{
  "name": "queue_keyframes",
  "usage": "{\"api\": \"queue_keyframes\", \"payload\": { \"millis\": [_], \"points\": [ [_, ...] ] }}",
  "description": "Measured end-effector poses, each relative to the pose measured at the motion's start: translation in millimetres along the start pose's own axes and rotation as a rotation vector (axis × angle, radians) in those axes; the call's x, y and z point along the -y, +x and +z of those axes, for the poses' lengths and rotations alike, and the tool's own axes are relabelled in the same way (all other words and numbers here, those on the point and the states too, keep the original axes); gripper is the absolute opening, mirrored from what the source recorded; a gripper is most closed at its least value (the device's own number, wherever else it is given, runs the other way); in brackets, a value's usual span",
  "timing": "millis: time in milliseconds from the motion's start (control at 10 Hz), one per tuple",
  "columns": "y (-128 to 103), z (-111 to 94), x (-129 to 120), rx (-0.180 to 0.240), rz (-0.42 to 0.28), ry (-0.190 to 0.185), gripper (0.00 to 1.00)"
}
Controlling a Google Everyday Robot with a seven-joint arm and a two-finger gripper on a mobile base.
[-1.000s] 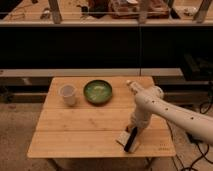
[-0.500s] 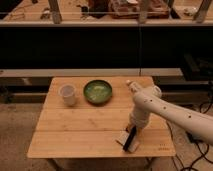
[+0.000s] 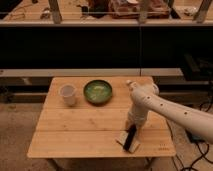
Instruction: Place the eraser on the white sponge
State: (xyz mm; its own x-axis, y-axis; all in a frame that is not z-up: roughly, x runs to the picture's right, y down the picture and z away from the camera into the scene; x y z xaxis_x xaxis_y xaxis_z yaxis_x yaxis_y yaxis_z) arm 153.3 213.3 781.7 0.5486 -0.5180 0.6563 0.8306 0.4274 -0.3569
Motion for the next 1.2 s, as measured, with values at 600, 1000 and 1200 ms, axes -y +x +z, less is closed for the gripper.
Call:
{"api": "queue_keyframes", "payload": {
  "millis": [600,1000,1200],
  "points": [
    [11.9,-1.7,-11.0,-0.002,0.040,-0.006,0.71],
    [20.0,2.1,-28.2,0.017,0.148,0.016,0.71],
    [17.3,3.8,-26.2,0.028,0.139,0.030,0.71]
  ]
}}
